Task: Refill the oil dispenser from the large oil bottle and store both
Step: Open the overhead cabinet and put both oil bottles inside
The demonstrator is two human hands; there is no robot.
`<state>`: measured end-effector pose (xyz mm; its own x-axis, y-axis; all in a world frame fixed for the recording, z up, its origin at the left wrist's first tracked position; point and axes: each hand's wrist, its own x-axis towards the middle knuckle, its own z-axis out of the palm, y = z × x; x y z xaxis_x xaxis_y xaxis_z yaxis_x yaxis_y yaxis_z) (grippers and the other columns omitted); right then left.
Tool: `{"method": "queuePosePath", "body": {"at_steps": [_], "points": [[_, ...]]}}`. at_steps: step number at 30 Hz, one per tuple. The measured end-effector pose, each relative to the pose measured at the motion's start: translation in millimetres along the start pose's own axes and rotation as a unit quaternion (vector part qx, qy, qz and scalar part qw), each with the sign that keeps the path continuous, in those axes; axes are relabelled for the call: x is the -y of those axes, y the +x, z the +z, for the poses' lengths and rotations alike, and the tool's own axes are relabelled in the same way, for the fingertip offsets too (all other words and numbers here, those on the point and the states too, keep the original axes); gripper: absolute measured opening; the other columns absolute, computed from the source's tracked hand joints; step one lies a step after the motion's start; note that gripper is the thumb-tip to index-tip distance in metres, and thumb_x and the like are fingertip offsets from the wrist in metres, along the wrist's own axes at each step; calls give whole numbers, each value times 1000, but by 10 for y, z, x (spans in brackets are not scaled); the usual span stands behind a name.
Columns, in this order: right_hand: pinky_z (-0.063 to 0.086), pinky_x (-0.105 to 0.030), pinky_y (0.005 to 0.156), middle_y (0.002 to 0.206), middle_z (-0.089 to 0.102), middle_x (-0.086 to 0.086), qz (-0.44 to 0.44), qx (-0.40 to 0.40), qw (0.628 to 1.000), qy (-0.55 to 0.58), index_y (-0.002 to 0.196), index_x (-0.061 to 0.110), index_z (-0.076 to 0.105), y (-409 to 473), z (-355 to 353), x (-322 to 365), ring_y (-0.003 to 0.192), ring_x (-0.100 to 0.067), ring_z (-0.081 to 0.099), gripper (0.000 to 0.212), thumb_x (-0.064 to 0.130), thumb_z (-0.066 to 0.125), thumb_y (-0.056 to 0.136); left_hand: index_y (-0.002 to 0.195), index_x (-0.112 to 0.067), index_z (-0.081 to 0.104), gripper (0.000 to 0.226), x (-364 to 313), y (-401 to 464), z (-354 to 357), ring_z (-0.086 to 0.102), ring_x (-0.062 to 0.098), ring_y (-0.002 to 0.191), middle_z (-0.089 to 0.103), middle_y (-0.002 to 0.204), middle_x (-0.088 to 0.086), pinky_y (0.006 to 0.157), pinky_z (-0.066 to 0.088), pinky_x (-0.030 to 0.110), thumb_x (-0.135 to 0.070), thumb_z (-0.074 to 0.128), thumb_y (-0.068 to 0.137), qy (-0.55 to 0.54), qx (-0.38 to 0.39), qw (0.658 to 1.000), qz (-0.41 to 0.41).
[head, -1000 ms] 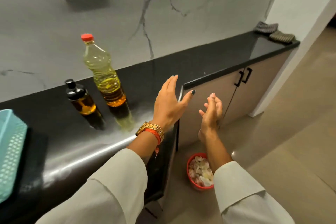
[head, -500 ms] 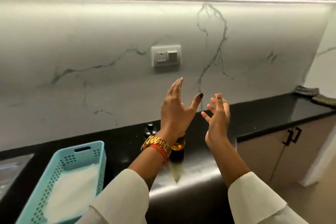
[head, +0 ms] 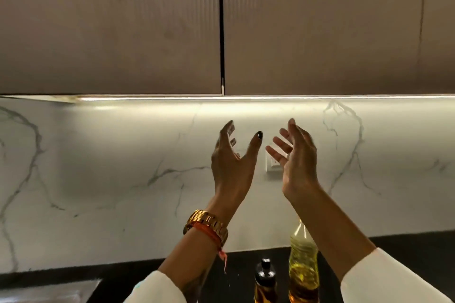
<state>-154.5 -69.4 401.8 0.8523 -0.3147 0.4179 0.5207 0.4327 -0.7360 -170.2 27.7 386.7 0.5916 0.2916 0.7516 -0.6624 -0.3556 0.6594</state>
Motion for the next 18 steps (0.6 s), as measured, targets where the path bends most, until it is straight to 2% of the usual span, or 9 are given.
{"method": "queuePosePath", "body": {"at_steps": [3,5,8,9,11,13,18], "points": [[49,-34,88,126,51,-5,38,25,998,38,131,15,42,169,250,128,106,-21,54,46,31,56,90,137,-24,35,61,-94,208,-77,47,17,125,41,144,-2,95,38,25,-43,59,85,-51,-9,997,-49],[49,-36,94,122,49,-7,75,28,995,66,132,12,40,300,394,195,106,-22,53,49,25,59,89,137,-23,36,60,-124,353,-72,49,17,121,42,143,0,100,41,33,-42,59,86,-121,-4,988,-98],[48,-40,97,120,47,-12,129,9,987,92,121,8,44,513,551,264,111,-27,52,39,20,61,88,139,-16,33,59,-128,590,6,51,15,105,43,142,7,99,45,36,-35,59,89,-197,2,964,-177],[47,-41,97,124,47,-15,143,7,985,100,122,8,44,590,589,285,113,-29,51,39,19,61,88,139,-14,32,59,-125,682,44,51,17,105,43,141,9,99,45,36,-32,59,90,-213,1,957,-197],[45,-43,99,132,44,-18,161,3,979,121,125,7,44,725,654,326,117,-33,50,41,19,60,89,140,-10,31,57,-101,868,116,51,24,115,43,141,13,100,44,38,-26,57,92,-250,-5,941,-228],[45,-45,99,131,45,-18,162,8,975,150,126,6,42,851,716,372,115,-34,50,42,21,59,90,139,-6,32,53,-93,1037,189,50,29,121,46,138,16,98,46,38,-20,54,93,-301,-10,922,-243],[48,-49,94,120,53,-18,160,16,964,210,126,5,39,1001,782,356,108,-35,55,42,17,57,90,128,-4,48,33,-104,1204,305,58,26,112,58,124,14,96,49,38,-9,49,95,-375,-51,896,-234]]}}
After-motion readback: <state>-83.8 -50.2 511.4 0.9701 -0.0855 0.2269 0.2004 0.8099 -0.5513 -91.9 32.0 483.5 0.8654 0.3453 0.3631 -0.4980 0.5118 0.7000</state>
